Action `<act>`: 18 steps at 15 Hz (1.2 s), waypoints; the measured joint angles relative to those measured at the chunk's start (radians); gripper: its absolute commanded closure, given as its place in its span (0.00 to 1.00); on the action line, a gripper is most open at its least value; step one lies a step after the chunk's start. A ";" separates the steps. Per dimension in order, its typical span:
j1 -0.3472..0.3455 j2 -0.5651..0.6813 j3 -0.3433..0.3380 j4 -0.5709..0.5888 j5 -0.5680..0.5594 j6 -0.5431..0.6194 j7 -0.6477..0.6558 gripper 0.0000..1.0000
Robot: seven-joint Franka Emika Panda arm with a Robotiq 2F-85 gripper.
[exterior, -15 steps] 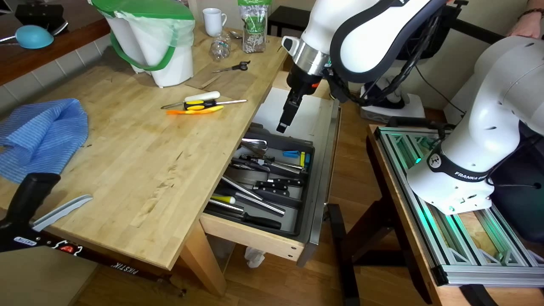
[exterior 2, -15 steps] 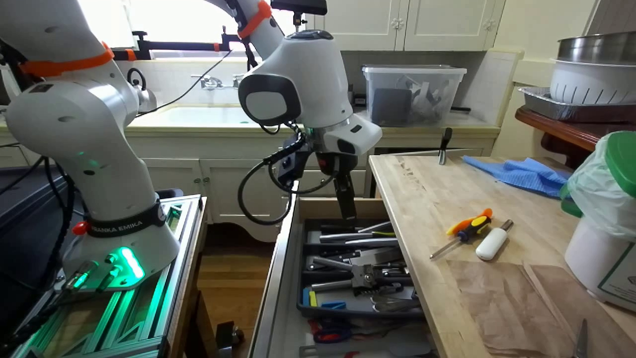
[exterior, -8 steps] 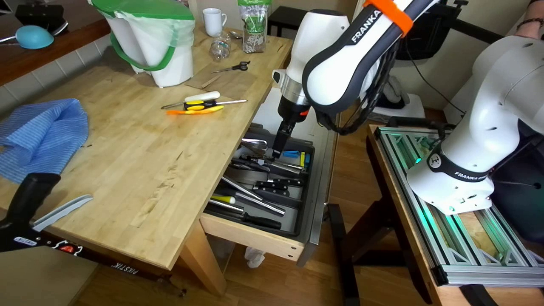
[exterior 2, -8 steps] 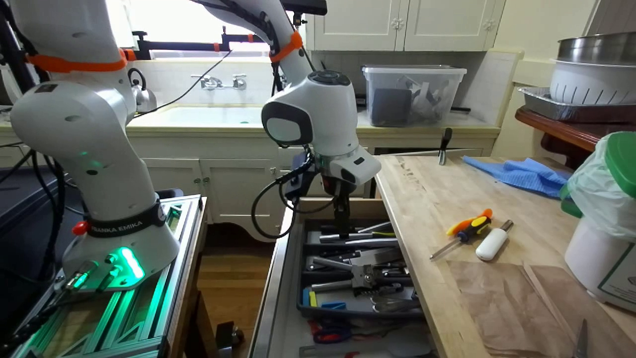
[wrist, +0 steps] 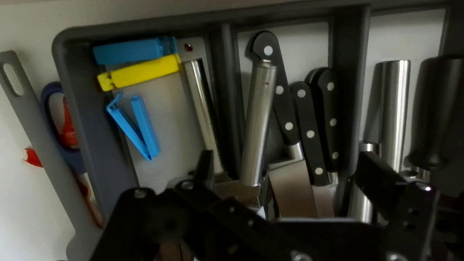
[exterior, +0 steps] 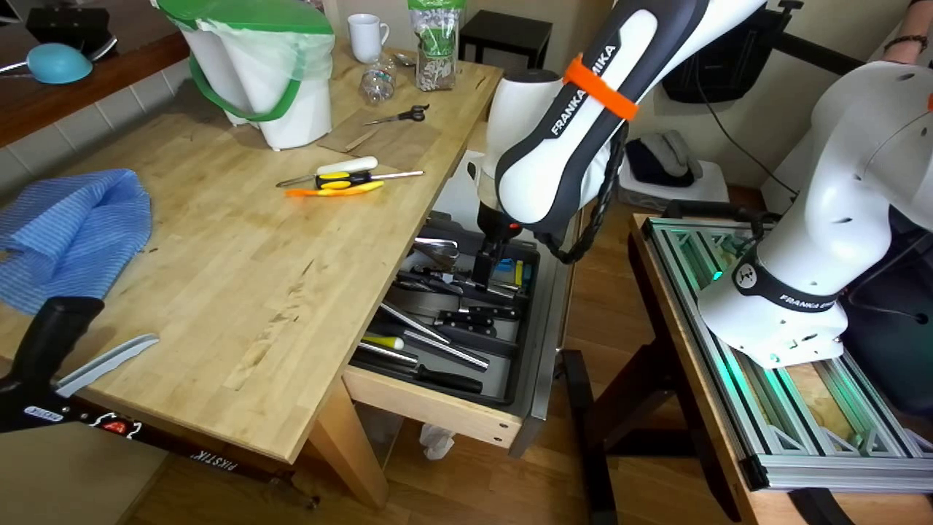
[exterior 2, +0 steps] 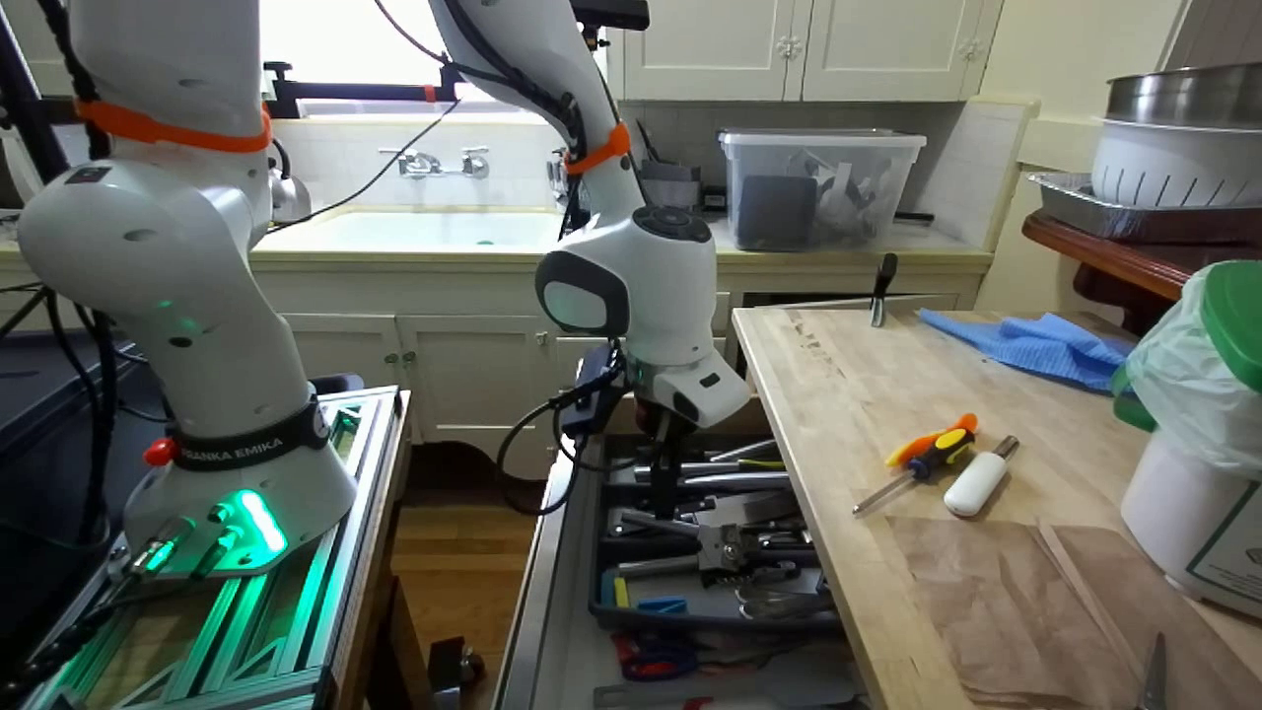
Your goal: Remove the can opener from the open drawer.
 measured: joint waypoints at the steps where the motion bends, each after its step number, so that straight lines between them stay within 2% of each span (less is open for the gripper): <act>1: -0.004 0.014 0.001 0.001 0.002 0.000 0.000 0.04; 3: -0.014 0.040 0.008 0.007 0.002 0.000 0.000 0.25; 4: -0.016 0.052 0.009 0.011 0.002 0.000 0.000 0.27; 7: -0.017 0.086 0.010 0.029 0.002 0.002 -0.001 0.41; 10: -0.018 0.114 0.011 0.050 0.002 0.017 -0.007 0.46; 11: -0.018 0.122 0.013 0.057 0.002 0.026 -0.012 0.52; 13: -0.019 0.138 0.018 0.069 0.002 0.056 -0.024 0.55; 14: -0.020 0.146 0.022 0.075 0.002 0.066 -0.030 0.53; 18: -0.042 0.168 0.055 0.097 0.002 0.094 -0.037 0.59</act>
